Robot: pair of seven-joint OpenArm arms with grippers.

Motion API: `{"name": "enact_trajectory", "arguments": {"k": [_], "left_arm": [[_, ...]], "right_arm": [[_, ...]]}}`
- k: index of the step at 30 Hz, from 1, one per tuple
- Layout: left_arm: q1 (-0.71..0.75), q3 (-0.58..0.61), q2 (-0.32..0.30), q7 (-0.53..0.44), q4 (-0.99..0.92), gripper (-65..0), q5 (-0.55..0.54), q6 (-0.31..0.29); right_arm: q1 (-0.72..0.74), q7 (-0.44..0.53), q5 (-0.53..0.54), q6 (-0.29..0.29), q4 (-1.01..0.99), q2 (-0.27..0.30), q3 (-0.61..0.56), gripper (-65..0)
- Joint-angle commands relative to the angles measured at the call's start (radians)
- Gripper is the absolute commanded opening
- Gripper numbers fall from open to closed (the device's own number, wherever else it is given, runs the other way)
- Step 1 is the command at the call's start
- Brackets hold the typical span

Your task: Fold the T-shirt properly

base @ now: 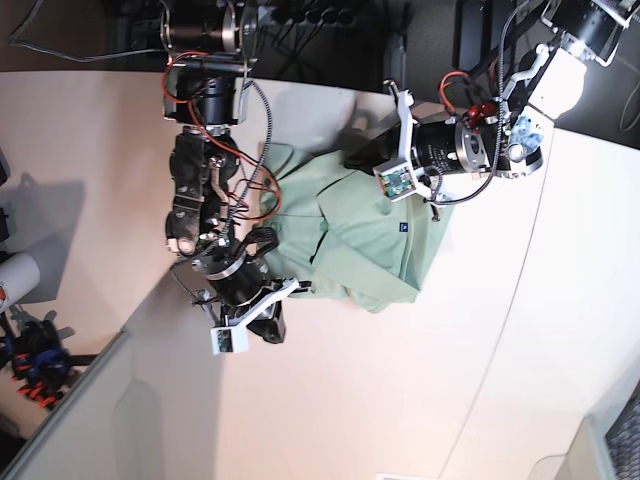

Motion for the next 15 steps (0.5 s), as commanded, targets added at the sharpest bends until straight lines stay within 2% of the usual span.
{"name": "enact_trajectory", "arguments": {"k": [1,7,9,15], "left_arm": [[-0.034,-0.005,0.010,-0.026,-0.014,-65.0,-0.012,-0.003],[-0.121,-0.032,0.011,-0.026,-0.150,-65.0,0.040,-0.003],[-0.146,-0.056,-0.006,-0.042,-0.185,-65.0,0.056,-0.003],[-0.217,-0.102,-0.098,-0.171,-0.278,-65.0,0.105,-0.003]], "right_arm": [[0.038,0.028,0.004,0.006,-0.009,0.007,-0.031,-65.0],[0.006,0.023,-0.071,0.006,-0.006,0.072,-0.206,-65.0],[-0.022,0.019,-0.071,0.005,0.020,0.101,-0.223,-65.0],[-0.149,-0.022,-0.043,0.005,0.187,0.180,-0.222,-65.0]]}}
